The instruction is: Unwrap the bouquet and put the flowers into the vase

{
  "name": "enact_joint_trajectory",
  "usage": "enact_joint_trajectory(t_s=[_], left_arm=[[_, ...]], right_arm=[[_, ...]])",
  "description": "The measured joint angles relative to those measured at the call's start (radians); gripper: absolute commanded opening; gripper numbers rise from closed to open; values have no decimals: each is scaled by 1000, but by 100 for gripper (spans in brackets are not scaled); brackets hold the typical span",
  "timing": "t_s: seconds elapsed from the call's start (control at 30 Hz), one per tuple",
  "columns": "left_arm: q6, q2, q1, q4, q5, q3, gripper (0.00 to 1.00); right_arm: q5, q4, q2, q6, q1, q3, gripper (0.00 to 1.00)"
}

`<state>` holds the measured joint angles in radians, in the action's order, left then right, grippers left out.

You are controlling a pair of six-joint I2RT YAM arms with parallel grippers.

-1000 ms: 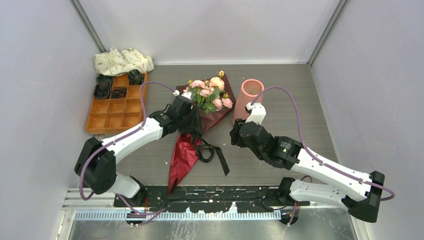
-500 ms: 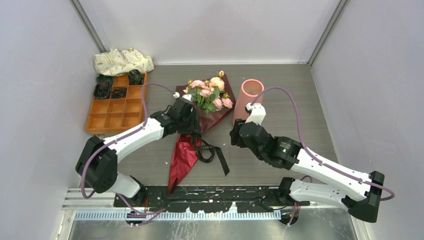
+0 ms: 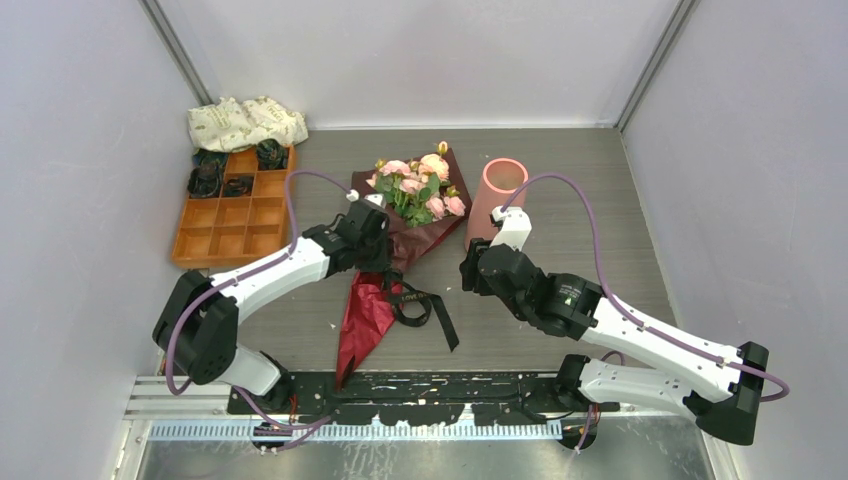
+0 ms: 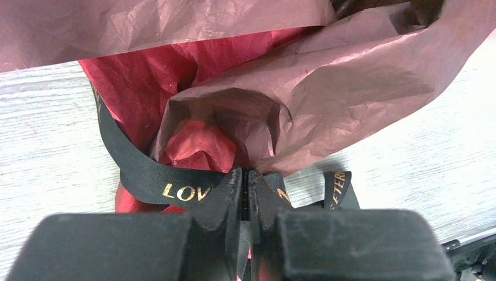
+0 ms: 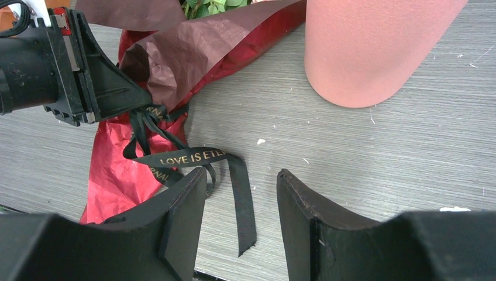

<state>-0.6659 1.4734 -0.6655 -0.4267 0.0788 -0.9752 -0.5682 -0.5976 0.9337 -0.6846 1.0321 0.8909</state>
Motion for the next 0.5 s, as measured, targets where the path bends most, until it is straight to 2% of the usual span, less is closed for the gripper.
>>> enact_joint_trajectory(t_s=[0.07, 0.23, 0.5], left_arm=[[0, 0, 0, -2, 3, 0, 1], [-5, -21, 0, -25, 20, 0, 0], [-7, -241, 0, -116, 97, -10, 0]], right_arm=[[0, 3, 0, 0, 0, -3, 53], [1, 8, 0, -3, 0, -12, 53], [3, 25, 4, -4, 0, -20, 53]])
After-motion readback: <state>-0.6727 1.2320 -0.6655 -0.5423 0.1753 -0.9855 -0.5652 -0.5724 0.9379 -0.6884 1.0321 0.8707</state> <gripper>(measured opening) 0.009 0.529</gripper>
